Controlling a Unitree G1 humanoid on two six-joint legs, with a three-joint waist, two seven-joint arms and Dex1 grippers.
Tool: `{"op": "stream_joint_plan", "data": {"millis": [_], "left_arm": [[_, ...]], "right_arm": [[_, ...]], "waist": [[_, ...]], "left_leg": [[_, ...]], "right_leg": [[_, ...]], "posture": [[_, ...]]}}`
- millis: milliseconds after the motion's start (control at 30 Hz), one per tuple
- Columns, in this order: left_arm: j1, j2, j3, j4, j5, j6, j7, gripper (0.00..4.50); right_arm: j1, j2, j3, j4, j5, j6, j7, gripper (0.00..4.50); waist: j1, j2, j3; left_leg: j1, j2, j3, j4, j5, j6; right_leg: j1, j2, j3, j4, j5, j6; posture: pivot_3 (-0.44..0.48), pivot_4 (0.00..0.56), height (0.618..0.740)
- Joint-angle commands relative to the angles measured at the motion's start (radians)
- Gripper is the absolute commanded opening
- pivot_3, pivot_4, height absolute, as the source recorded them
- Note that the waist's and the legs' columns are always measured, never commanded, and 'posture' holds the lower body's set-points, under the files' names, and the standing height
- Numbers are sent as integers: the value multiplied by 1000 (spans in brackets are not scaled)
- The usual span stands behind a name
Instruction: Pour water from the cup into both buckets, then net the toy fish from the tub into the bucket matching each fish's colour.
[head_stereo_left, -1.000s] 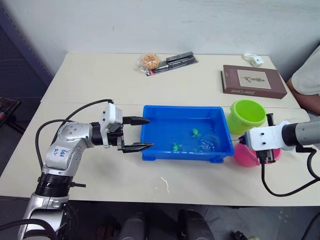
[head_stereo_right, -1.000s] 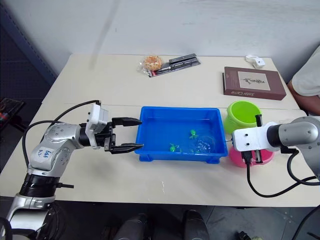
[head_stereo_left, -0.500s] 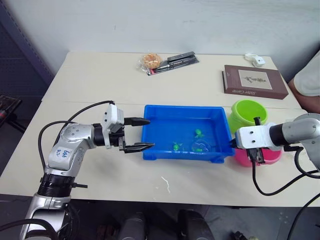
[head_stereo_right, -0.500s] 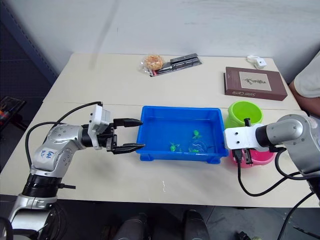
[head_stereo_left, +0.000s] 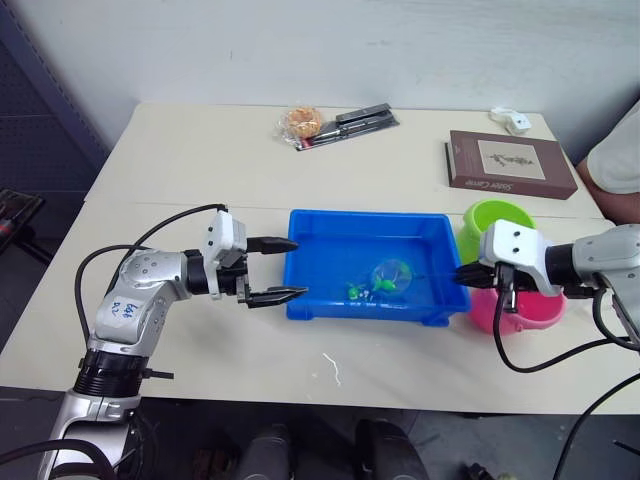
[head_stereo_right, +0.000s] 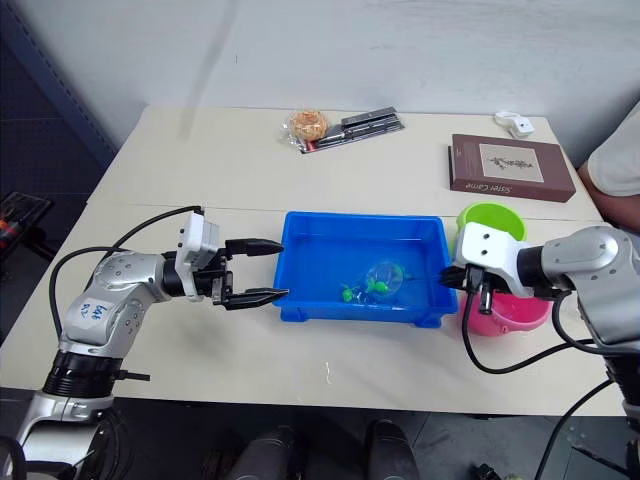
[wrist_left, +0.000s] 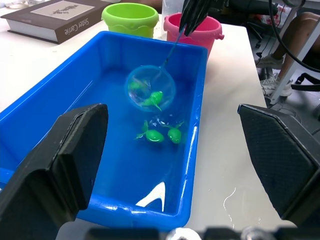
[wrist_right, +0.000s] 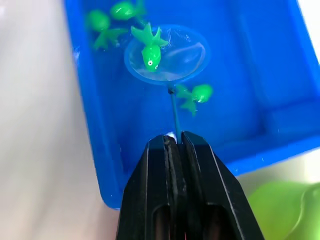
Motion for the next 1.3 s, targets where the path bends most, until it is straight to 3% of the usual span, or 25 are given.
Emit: {"op": "stream_joint_plan", "data": {"millis": [33,300,533,900,1300], "left_arm": [[-11,12,25,-24,-4,-19,2,4448],[-40,-40,57,-33,-58,15,54,4448],[-89,-117,43,-42,-93,97,119,4448],[-140,-174,1,18,-57,65,108,4448],[-146,-169,-8,41,-36,38,84,4448]], "right_arm": [[-4,-5,-103,-8,92,81,0,0],[136,-9,-372,-57,218,158,-62,0],[263,-15,-587,-85,196,161,-174,0],[335,-38,-624,155,-29,-156,-356,0],[387,-60,-541,314,-278,-606,-557,0]], "waist": [[0,0,0],[13,0,0],[26,0,0],[21,0,0],[19,1,0]], "left_leg": [[0,0,0,0,0,0],[0,0,-1,0,0,0],[0,-1,-1,1,0,0],[0,-1,0,1,0,0],[1,0,1,0,0,0]], "right_leg": [[0,0,0,0,0,0],[1,0,-2,-1,0,0],[2,0,-2,0,0,0],[1,1,-1,0,0,0],[1,1,0,0,0,0]], "posture": [[0,150,738],[0,150,738],[0,150,738],[0,150,738],[0,150,738]]}}
